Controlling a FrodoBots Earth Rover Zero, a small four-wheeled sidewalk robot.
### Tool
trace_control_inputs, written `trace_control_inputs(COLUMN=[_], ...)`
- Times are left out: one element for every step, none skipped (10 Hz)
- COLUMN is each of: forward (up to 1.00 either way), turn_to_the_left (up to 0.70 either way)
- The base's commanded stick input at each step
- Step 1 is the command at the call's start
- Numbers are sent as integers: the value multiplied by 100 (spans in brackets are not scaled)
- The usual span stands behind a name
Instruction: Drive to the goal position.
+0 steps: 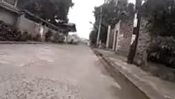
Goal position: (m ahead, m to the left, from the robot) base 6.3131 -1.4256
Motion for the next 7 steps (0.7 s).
trace_control_inputs(forward=[100, 100, 100, 100, 100, 100, 100], turn_to_the_left=[-2, -2, -2, -2, -2, -3, -4])
